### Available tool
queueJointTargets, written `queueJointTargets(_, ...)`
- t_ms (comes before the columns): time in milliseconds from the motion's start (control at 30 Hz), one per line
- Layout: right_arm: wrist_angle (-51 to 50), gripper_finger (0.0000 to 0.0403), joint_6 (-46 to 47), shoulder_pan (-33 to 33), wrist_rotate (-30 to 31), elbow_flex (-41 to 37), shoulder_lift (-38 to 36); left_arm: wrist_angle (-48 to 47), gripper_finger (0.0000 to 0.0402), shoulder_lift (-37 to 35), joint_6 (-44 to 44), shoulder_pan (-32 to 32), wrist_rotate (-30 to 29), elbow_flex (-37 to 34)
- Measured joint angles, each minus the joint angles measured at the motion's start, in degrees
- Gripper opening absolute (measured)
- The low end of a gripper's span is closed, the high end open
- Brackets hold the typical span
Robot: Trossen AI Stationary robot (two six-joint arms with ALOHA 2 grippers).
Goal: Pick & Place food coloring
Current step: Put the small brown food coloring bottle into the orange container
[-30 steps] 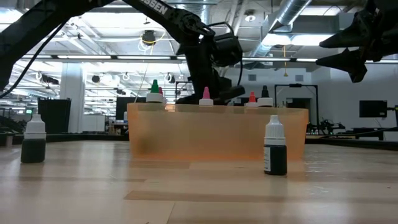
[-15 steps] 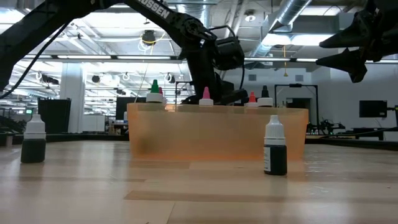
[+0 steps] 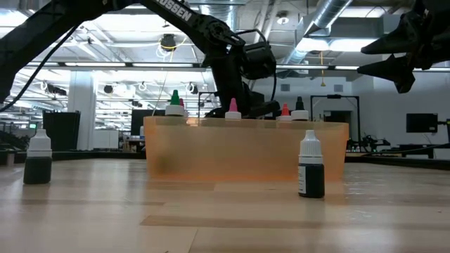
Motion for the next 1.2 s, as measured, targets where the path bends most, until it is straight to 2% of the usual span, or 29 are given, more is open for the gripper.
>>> queueJointTargets(167,0.04,0.0221,0.01,0.0,0.0,0.0,-0.01,0.13,0.0039,0.0,0.07,0.0,-0.03,0.0)
queueJointTargets(600,0.04,0.0221,0.01,0.0,0.0,0.0,-0.02,0.11,0.0039,0.0,1.66,-0.01,-0.07,0.01)
queueJointTargets(1000,0.04,0.0221,0.01,0.0,0.0,0.0,-0.02,-4.46,0.0039,-0.07,7.97,-0.02,0.26,7.15)
queueJointTargets(1200,0.04,0.0221,0.01,0.01,-0.01,0.0,0.0,-4.43,0.0039,-0.09,10.1,0.0,0.26,7.98)
